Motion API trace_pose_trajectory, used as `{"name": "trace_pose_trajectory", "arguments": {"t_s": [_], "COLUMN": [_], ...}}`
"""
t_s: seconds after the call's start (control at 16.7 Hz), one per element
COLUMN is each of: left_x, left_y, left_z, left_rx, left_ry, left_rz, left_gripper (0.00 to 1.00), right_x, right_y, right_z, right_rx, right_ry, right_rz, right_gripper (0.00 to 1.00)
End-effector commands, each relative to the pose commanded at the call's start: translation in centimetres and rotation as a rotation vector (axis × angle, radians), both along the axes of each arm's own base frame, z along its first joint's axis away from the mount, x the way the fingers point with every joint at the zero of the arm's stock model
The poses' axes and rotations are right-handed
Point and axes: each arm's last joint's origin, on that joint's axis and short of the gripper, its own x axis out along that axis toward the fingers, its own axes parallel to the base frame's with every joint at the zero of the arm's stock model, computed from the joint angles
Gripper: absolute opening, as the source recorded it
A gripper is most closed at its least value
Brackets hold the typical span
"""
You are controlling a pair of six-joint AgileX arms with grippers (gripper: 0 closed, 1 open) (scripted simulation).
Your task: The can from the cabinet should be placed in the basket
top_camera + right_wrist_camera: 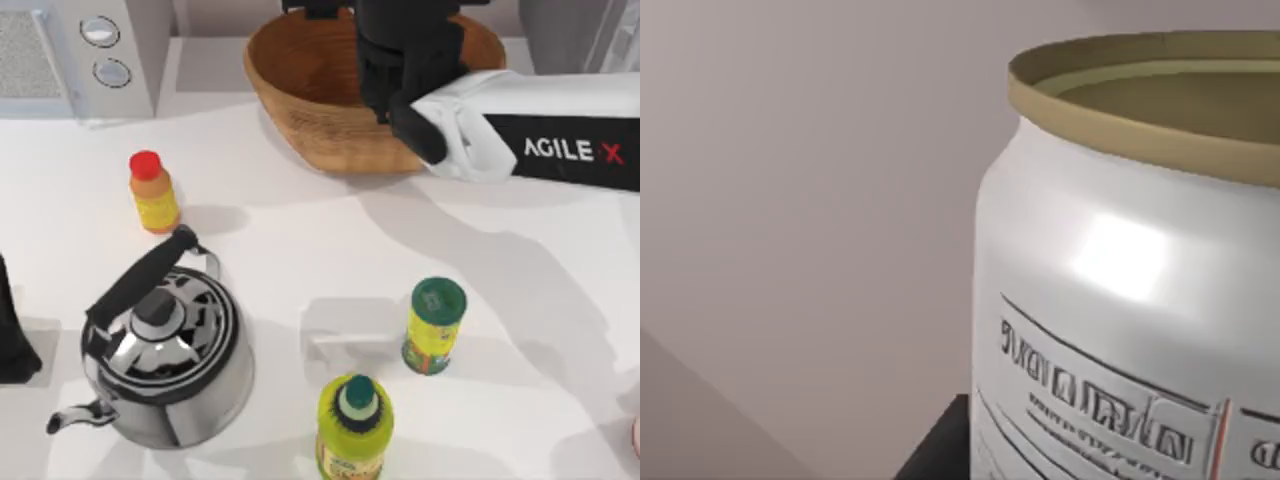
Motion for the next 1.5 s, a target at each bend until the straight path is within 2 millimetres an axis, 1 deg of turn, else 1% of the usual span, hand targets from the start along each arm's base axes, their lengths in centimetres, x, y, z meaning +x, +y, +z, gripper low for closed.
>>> {"name": "trace_pose_trajectory", "arguments": {"t_s": [0.66,0.72,1.5], "left_x": [0.00,0.00,0.00], "left_y": [0.00,0.00,0.00], "left_z": [0.00,0.00,0.00], "left_rx": [0.000,0.000,0.000], "left_ry": [0.000,0.000,0.000], "left_rz": [0.000,0.000,0.000], "left_gripper": [1.00,1.00,1.00], "right_x": [0.00,0.00,0.00], "right_y": [0.00,0.00,0.00], "right_z": [0.00,0.00,0.00], "right_rx": [0.000,0.000,0.000], "right_ry": [0.000,0.000,0.000], "right_rz": [0.000,0.000,0.000], "right_gripper": [0.98,1.00,1.00]}}
